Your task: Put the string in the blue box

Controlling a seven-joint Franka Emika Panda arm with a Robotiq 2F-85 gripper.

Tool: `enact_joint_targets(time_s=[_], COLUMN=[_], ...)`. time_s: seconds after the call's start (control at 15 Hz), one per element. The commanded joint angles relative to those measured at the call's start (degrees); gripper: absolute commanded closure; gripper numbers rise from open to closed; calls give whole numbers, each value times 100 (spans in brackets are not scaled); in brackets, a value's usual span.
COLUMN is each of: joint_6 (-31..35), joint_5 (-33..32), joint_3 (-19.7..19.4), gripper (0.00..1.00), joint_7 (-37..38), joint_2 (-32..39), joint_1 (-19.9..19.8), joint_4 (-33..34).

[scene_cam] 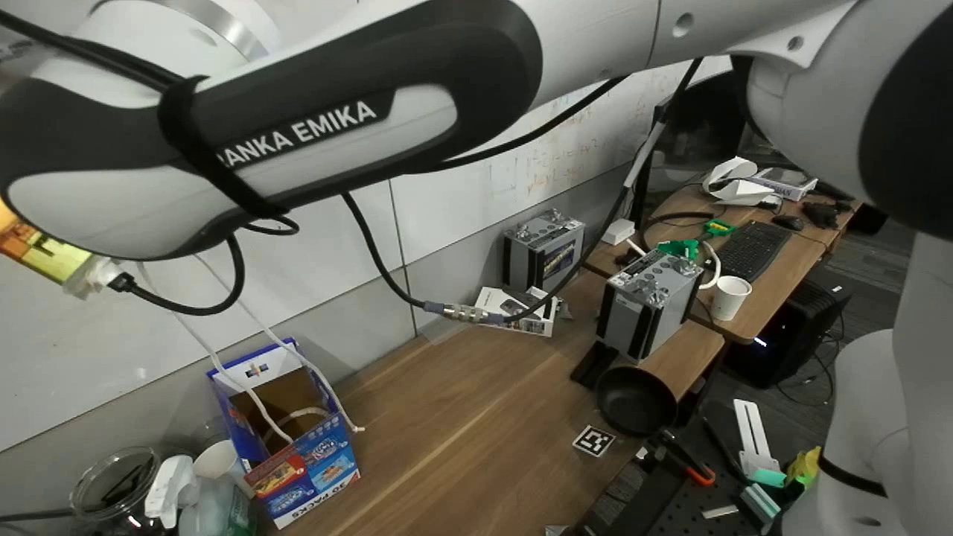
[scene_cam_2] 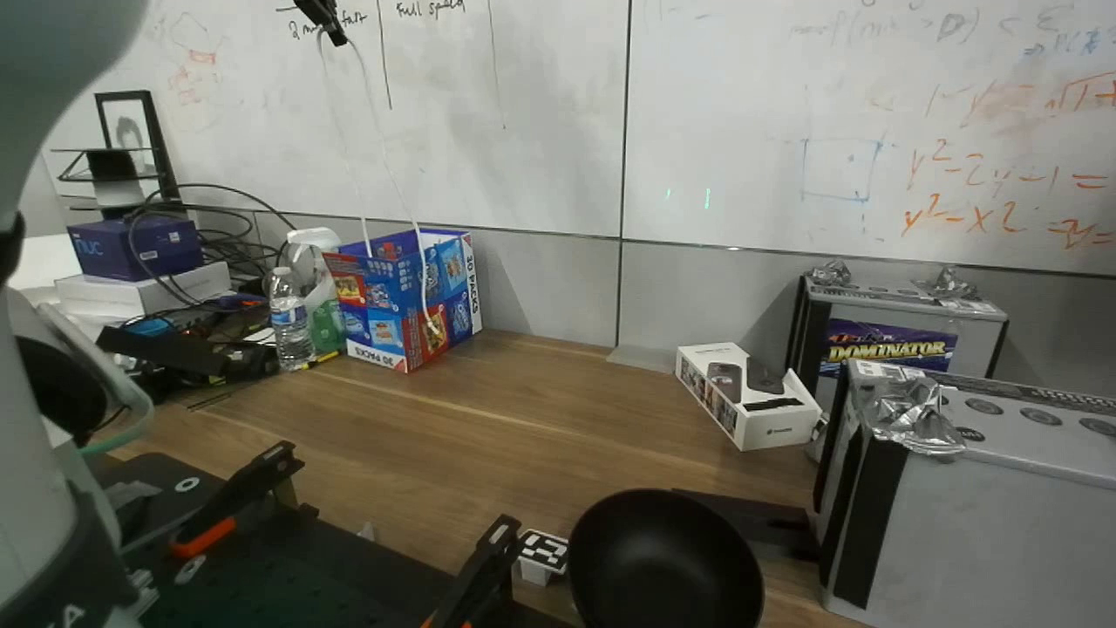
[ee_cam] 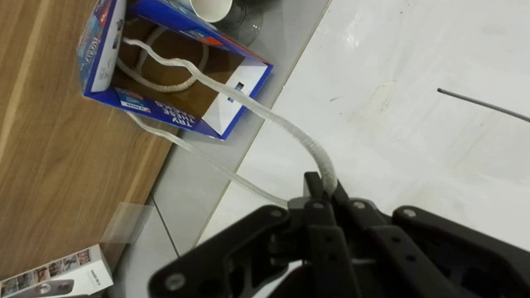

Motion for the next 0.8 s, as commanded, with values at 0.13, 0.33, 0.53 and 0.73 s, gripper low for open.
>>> enact_joint_targets(time_s=[0.13,0.33,0.53,0.73], joint_6=[-1214,-1683,-1940,-2079], joint_5=[-877,-1067,-1032,-959], joint_3=[-83,-103,-175,-276], gripper=[99,99,99,99], joint_7=[271,164,170,154], joint_2=[696,969,1222,1442], joint_1=[389,537,670,806], joint_4=[1716,2383,2915,3433])
